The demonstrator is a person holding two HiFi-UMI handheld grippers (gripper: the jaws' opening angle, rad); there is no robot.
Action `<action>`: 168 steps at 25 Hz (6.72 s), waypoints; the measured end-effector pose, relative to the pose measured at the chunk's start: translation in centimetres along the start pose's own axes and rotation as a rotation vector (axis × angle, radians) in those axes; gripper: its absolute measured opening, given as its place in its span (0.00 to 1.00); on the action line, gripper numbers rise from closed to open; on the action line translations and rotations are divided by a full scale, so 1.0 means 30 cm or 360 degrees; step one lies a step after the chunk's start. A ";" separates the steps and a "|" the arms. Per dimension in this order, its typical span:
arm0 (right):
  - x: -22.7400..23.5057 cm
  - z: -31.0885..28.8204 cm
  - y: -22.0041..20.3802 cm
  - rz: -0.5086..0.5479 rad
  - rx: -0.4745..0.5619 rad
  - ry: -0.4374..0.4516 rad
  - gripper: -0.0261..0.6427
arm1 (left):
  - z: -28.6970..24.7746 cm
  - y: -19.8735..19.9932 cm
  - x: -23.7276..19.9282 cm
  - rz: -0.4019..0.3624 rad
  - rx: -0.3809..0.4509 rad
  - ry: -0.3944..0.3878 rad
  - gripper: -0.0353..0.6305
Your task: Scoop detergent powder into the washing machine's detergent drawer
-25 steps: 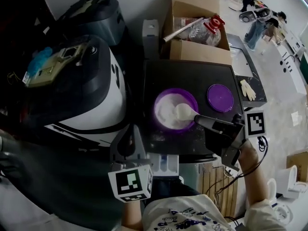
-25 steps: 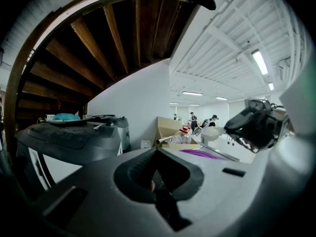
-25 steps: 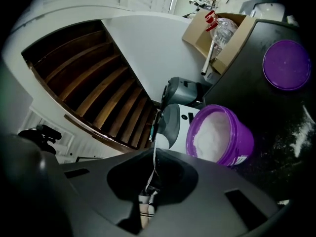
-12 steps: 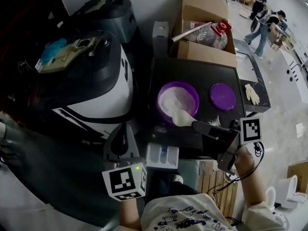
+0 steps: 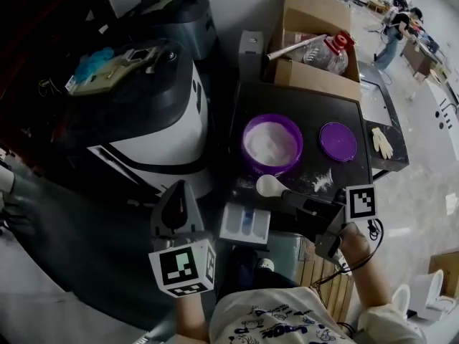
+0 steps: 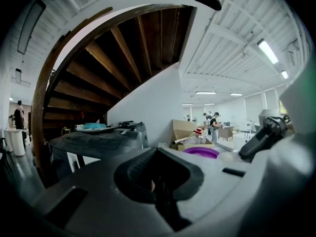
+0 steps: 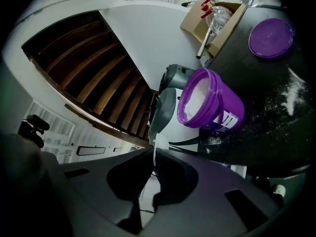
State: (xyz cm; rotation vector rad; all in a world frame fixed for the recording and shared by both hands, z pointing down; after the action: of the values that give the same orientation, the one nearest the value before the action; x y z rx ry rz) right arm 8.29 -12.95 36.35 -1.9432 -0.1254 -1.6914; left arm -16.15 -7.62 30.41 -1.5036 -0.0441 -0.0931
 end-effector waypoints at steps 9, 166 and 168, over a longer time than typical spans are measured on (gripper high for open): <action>0.140 0.040 -0.111 0.0030 -0.0034 -0.0119 0.07 | 0.049 -0.044 0.047 0.0002 -0.0037 -0.0025 0.06; -0.275 -0.052 0.089 0.1812 0.0925 -0.0114 0.07 | 0.009 0.057 0.136 0.0098 0.0160 -0.0042 0.06; -0.286 -0.055 0.097 0.1837 0.0946 -0.0123 0.07 | 0.004 0.064 0.132 0.0095 0.0171 -0.0044 0.06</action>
State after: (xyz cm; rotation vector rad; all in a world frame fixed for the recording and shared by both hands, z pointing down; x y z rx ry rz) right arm 6.31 -13.75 27.39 -1.1920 0.3649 -0.6828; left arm -12.04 -7.50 28.84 -1.3980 -0.0260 -0.0218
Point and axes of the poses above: the fingertips, and each gripper's own axes: z backward along the fingers, x to its right, y out of its top, the point moved 5 cm from there along z, backward along the fingers, and after that the axes turned 13 degrees about x, right-handed, at the moved point
